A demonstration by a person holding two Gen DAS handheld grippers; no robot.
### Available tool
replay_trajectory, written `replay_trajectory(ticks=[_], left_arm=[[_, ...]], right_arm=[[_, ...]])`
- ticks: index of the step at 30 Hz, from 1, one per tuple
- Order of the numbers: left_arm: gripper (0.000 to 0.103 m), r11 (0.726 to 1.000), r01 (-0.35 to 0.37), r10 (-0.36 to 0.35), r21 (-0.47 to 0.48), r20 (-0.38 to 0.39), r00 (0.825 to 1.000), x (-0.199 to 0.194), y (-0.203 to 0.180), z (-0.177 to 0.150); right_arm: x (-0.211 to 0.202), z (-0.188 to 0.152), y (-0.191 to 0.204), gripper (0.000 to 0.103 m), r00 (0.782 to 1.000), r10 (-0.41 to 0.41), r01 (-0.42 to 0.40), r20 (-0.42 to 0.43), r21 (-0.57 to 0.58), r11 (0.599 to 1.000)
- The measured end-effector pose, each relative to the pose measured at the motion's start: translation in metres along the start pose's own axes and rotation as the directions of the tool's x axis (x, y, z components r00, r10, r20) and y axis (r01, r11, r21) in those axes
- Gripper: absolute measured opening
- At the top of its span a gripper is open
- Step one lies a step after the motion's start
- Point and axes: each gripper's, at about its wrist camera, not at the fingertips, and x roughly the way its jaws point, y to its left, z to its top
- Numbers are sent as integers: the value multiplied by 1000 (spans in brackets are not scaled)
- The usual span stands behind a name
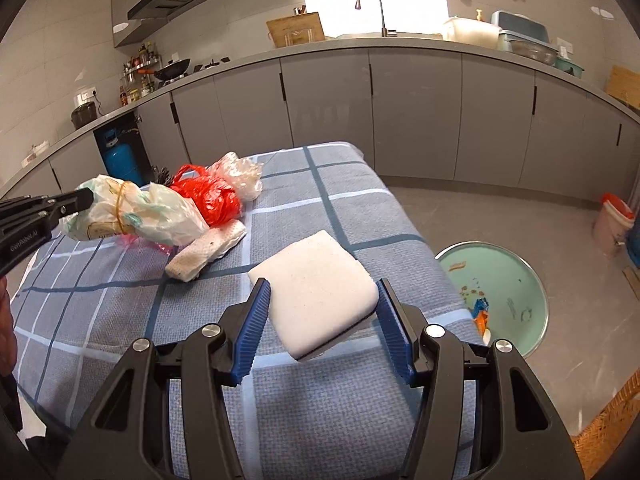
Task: Collect trash
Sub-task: 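Carry the foam block with the right tool over the basin while the left tool carries the plastic bag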
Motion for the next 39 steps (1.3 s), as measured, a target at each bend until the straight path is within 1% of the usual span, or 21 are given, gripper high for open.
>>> replay_trajectory(ticks=[3,9,16,30,34,39], left_arm=[[1,1000,9,-9,15,33,999,-4,-10,12],[1,998,50,-53,47,81,995,-4,-36,33],[1,990,106,-117,88,124,985,-2,-70,54],[1,968,200,-224,152,164,961,13,-139,87],[1,960,222,-250,169,172,953,19,-160,95],[1,952,245,-275,183,166,947,31,-184,100]], right_arm=[[-4,1,-12,55,1000,-20,20,10,20,1000],[-11,3,-37,55,997,-68,67,23,62,996],[-20,5,-66,55,991,-128,123,39,109,986],[-27,16,-132,55,969,-241,227,61,176,958],[-25,17,-145,55,963,-263,248,62,187,951],[-18,20,-162,55,959,-279,263,55,198,944]])
